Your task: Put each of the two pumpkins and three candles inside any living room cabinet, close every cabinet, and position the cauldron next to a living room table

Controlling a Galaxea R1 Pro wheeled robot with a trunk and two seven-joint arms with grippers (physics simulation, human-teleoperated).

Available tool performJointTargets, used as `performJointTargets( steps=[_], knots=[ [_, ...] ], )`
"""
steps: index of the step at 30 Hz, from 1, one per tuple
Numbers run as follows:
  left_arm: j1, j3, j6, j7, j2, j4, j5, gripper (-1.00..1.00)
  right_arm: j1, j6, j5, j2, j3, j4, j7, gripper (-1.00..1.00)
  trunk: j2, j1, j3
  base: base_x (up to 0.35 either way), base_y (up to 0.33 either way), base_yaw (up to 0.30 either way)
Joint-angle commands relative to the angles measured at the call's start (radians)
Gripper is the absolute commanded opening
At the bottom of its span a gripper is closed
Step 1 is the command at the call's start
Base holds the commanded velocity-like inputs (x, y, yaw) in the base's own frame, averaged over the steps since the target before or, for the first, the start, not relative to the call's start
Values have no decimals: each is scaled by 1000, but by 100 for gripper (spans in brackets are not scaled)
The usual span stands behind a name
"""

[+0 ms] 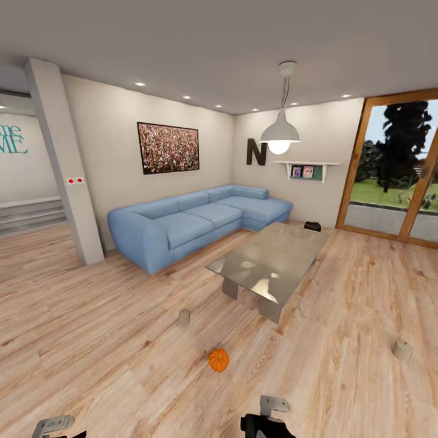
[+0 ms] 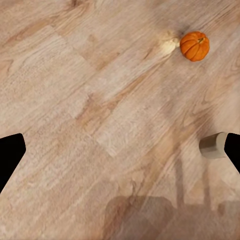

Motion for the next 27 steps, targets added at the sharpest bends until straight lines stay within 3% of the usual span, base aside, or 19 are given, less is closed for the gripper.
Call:
performJointTargets(
  steps=[1,22,27],
  knots=[
    [-1,4,2,-6,0,1,5,100,-1,-6,-7,-1,9,-1,-8,100,-8,4,-5,0,0,0],
    [-1,4,-7,-8,0,0,5,100,-1,-25,1,2,10,0,-5,100,-155,85,-70,0,0,0],
    [-6,4,62,-15,6,-21,6,100,-1,-26,2,1,10,0,37,100,-190,104,-86,0,0,0]
  ],
)
